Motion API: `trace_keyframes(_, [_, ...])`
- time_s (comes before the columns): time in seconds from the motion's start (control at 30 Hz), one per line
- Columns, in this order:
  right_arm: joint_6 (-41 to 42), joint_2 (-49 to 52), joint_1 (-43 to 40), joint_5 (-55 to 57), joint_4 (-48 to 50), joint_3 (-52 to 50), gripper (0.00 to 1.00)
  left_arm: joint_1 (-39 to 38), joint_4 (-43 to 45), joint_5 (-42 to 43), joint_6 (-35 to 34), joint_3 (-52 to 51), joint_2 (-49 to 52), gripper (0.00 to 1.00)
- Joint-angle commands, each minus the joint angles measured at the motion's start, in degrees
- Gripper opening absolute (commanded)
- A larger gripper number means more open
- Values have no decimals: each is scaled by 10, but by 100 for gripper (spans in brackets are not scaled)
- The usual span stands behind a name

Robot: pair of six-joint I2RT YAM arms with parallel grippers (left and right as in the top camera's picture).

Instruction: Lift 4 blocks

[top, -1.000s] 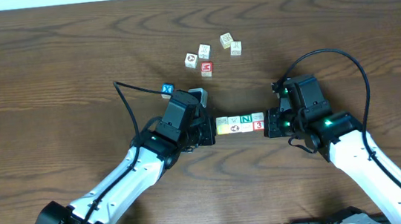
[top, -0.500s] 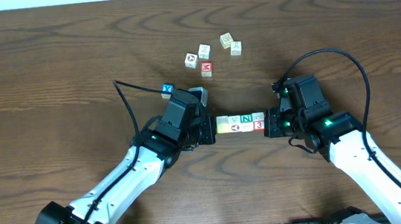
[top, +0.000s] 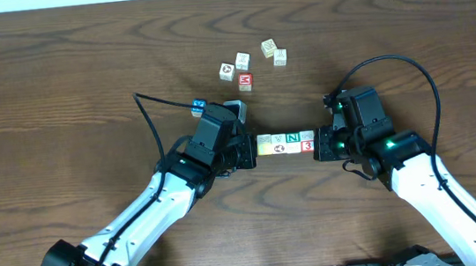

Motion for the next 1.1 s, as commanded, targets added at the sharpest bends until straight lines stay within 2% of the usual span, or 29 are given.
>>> trace_keyframes(0.0, [-4,-8,21,-120,10,21,1,-17,17,83,2,35,-13,7])
trace_keyframes(1.07, [-4,-8,21,-119,4,21,1,-17,17,83,2,35,-13,7])
